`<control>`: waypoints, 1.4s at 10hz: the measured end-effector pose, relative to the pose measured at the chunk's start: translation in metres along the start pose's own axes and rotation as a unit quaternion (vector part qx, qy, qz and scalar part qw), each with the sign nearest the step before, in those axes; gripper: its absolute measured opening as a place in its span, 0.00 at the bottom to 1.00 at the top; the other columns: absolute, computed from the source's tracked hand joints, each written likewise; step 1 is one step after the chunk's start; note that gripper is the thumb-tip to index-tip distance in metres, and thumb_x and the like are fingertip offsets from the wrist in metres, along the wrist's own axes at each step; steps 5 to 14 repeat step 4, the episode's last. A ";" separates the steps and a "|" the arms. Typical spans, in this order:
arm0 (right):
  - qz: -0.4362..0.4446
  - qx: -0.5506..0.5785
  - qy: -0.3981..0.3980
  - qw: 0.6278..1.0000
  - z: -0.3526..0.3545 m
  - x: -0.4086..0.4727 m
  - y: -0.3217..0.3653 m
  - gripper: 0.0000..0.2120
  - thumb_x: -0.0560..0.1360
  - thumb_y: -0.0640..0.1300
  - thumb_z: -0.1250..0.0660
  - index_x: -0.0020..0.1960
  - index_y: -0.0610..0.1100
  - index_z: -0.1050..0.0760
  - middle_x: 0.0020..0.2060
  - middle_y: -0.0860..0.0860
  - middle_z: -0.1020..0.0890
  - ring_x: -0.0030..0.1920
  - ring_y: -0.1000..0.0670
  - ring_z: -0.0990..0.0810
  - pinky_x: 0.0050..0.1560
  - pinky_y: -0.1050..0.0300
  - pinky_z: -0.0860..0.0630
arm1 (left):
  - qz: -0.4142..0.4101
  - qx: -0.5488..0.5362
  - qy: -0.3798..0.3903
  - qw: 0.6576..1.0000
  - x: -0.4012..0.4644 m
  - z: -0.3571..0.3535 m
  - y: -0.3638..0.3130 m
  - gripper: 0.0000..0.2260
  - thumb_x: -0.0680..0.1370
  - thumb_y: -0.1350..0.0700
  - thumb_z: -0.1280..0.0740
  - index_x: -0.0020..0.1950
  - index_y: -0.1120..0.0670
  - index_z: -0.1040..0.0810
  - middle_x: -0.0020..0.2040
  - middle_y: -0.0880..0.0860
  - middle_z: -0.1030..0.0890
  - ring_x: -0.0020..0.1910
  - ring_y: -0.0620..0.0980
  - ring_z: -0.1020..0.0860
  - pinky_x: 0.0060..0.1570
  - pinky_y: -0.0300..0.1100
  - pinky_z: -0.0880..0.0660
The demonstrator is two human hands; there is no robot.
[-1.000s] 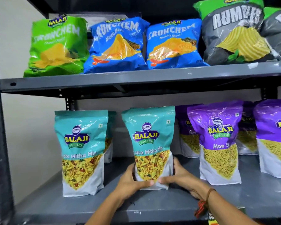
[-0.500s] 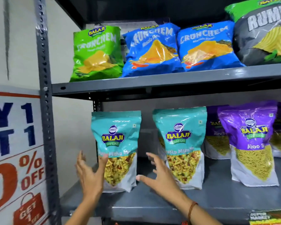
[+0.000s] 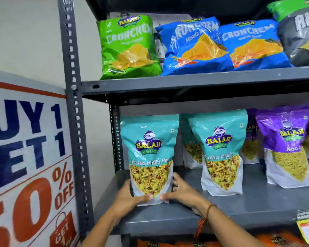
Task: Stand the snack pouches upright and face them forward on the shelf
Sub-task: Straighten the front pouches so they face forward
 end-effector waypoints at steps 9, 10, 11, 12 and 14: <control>0.012 -0.035 -0.043 0.998 0.002 -0.009 0.012 0.59 0.51 0.65 0.19 0.74 0.57 0.45 0.72 0.51 0.30 0.70 0.52 0.29 0.71 0.52 0.29 | -0.042 0.024 -0.049 0.998 -0.008 0.009 -0.012 0.50 0.51 0.35 0.19 0.70 0.42 0.35 0.62 0.41 0.22 0.57 0.41 0.22 0.57 0.40 0.25; 0.012 -0.035 -0.043 0.998 0.002 -0.009 0.012 0.59 0.51 0.65 0.19 0.74 0.57 0.45 0.72 0.51 0.30 0.70 0.52 0.29 0.71 0.52 0.29 | -0.042 0.024 -0.049 0.998 -0.008 0.009 -0.012 0.50 0.51 0.35 0.19 0.70 0.42 0.35 0.62 0.41 0.22 0.57 0.41 0.22 0.57 0.40 0.25; 0.012 -0.035 -0.043 0.998 0.002 -0.009 0.012 0.59 0.51 0.65 0.19 0.74 0.57 0.45 0.72 0.51 0.30 0.70 0.52 0.29 0.71 0.52 0.29 | -0.042 0.024 -0.049 0.998 -0.008 0.009 -0.012 0.50 0.51 0.35 0.19 0.70 0.42 0.35 0.62 0.41 0.22 0.57 0.41 0.22 0.57 0.40 0.25; 0.012 -0.035 -0.043 0.998 0.002 -0.009 0.012 0.59 0.51 0.65 0.19 0.74 0.57 0.45 0.72 0.51 0.30 0.70 0.52 0.29 0.71 0.52 0.29 | -0.042 0.024 -0.049 0.998 -0.008 0.009 -0.012 0.50 0.51 0.35 0.19 0.70 0.42 0.35 0.62 0.41 0.22 0.57 0.41 0.22 0.57 0.40 0.25; 0.012 -0.035 -0.043 0.998 0.002 -0.009 0.012 0.59 0.51 0.65 0.19 0.74 0.57 0.45 0.72 0.51 0.30 0.70 0.52 0.29 0.71 0.52 0.29 | -0.042 0.024 -0.049 0.998 -0.008 0.009 -0.012 0.50 0.51 0.35 0.19 0.70 0.42 0.35 0.62 0.41 0.22 0.57 0.41 0.22 0.57 0.40 0.25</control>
Point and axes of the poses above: each hand's wrist, its own x-axis towards the middle knuckle, its own z-axis out of the back of the hand, y = z × x, the point moved 9 cm from there along x, towards the middle knuckle
